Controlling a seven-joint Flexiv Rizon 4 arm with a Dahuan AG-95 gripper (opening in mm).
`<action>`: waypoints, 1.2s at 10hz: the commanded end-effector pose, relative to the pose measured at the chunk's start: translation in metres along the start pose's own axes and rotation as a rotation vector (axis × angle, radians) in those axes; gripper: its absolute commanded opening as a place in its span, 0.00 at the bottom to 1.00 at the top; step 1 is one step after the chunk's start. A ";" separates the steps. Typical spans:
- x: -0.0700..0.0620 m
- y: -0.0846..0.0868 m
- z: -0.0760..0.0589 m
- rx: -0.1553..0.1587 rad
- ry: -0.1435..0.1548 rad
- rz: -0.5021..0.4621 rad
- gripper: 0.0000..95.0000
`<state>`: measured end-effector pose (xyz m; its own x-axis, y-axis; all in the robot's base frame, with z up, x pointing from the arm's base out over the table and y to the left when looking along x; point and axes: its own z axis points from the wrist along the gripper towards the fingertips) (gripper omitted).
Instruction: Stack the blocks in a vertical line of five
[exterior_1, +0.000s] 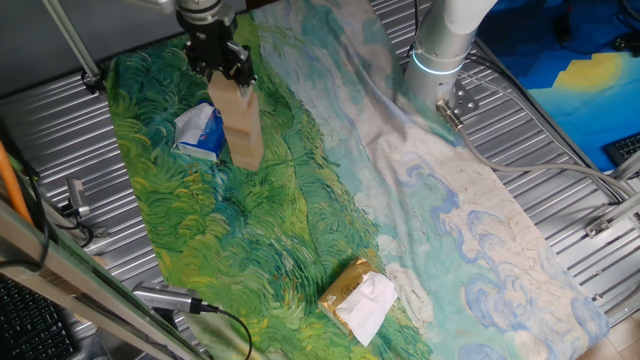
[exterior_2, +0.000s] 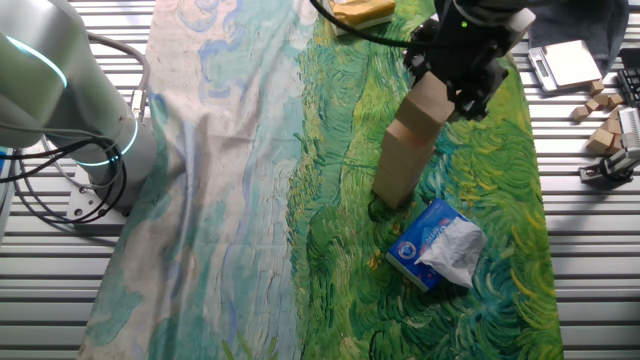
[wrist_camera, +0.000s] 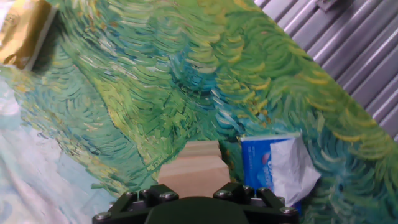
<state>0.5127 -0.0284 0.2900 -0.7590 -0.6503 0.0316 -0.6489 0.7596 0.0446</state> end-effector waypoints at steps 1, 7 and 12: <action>0.003 0.000 0.003 0.006 0.012 0.035 0.00; 0.010 0.002 0.005 0.079 -0.009 0.048 0.00; 0.009 0.002 0.006 0.073 -0.017 0.043 0.00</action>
<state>0.5051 -0.0318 0.2841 -0.7862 -0.6178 0.0164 -0.6180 0.7857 -0.0285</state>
